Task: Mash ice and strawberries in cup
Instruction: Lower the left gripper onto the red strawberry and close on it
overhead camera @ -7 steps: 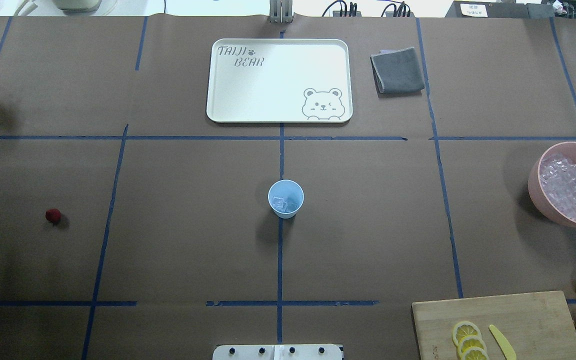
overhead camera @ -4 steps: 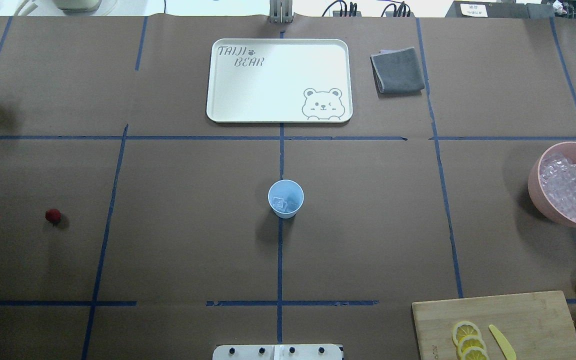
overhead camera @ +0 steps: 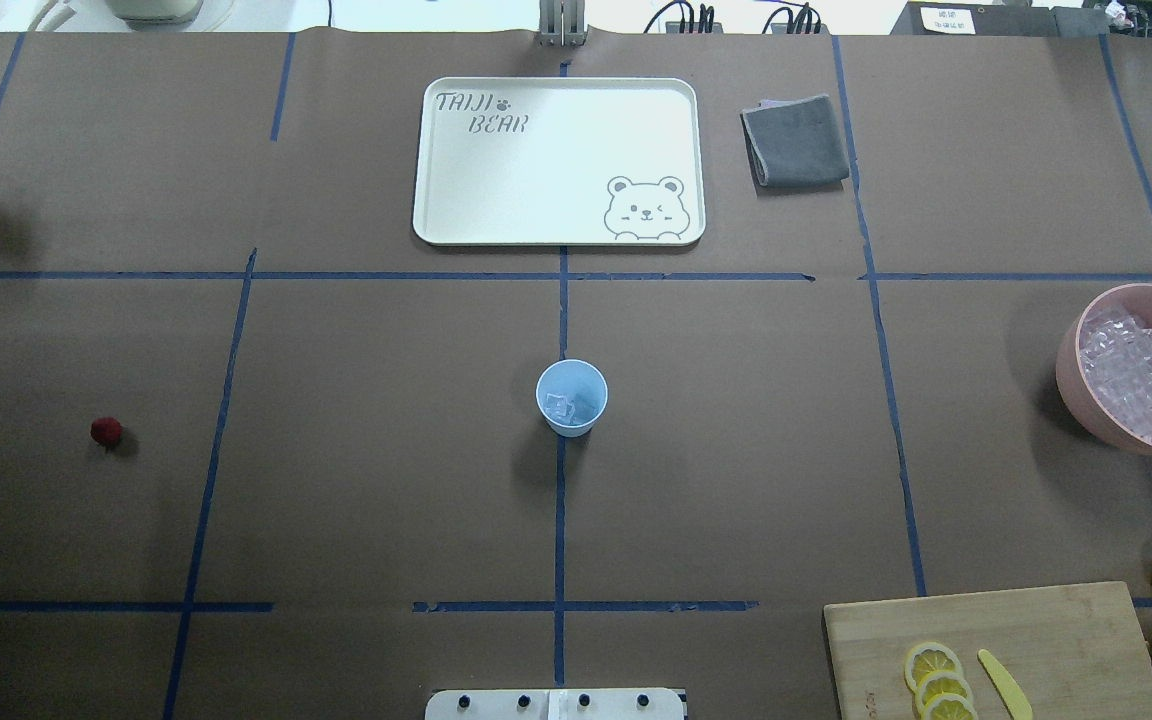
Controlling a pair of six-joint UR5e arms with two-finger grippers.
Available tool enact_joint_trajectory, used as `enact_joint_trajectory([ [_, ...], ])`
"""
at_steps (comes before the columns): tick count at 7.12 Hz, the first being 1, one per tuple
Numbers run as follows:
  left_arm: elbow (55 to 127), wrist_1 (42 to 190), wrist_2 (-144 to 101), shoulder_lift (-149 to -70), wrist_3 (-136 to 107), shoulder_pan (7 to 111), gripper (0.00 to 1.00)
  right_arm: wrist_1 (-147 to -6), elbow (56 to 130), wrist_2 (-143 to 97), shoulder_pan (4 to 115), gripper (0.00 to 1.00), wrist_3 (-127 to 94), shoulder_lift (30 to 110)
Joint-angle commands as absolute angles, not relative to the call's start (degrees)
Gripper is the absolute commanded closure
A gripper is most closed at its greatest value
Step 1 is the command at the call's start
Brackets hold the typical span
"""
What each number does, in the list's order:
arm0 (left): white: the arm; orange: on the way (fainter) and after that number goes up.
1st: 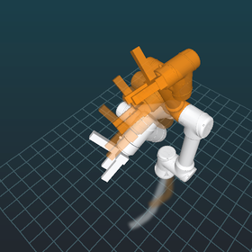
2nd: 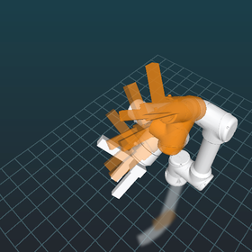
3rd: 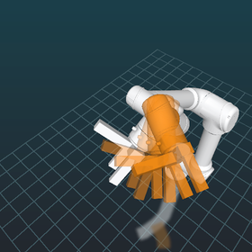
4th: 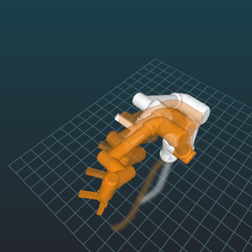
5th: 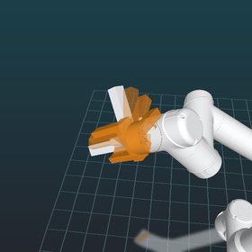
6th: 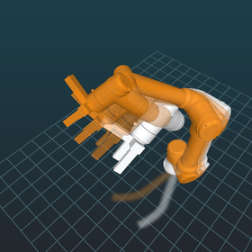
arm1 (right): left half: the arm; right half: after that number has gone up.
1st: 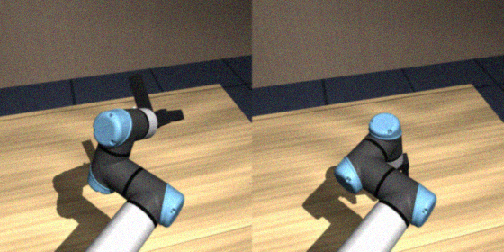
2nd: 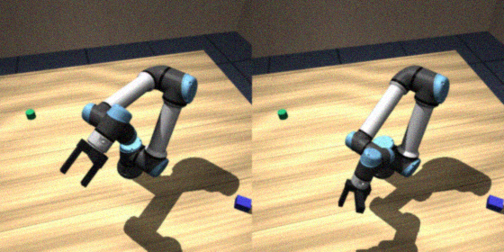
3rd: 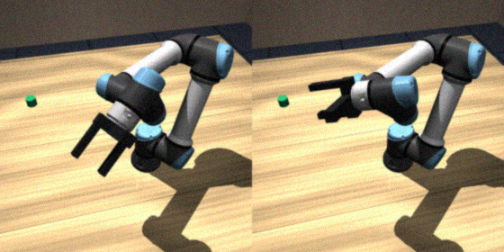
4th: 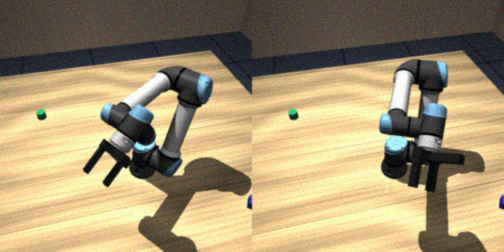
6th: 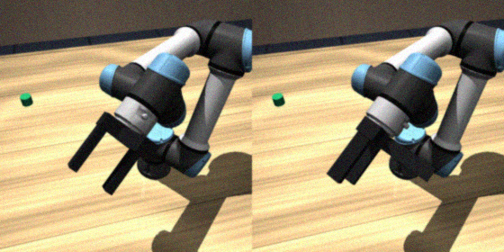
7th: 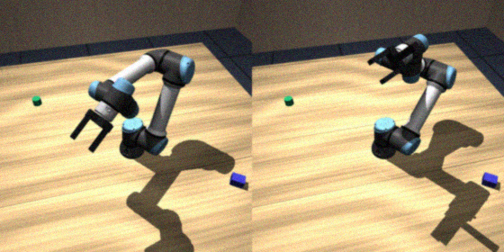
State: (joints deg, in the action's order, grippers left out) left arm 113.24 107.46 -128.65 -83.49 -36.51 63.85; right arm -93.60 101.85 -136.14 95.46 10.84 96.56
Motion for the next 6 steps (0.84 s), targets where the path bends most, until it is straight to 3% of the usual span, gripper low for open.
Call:
enact_joint_trajectory([
  [1,112.4,112.7,-121.9,-82.8,-46.0,54.0,0.0,-93.5,101.7,-136.1,95.4,0.01,10.8,96.5],
  [4,105.3,119.7,-119.4,-83.5,-46.6,50.5,0.0,-93.4,101.7,-136.1,95.4,0.01,10.8,96.6],
  [6,104.5,119.8,-119.4,-83.8,-50.3,46.9,0.0,-93.3,101.7,-136.2,95.4,0.01,10.9,96.9],
])
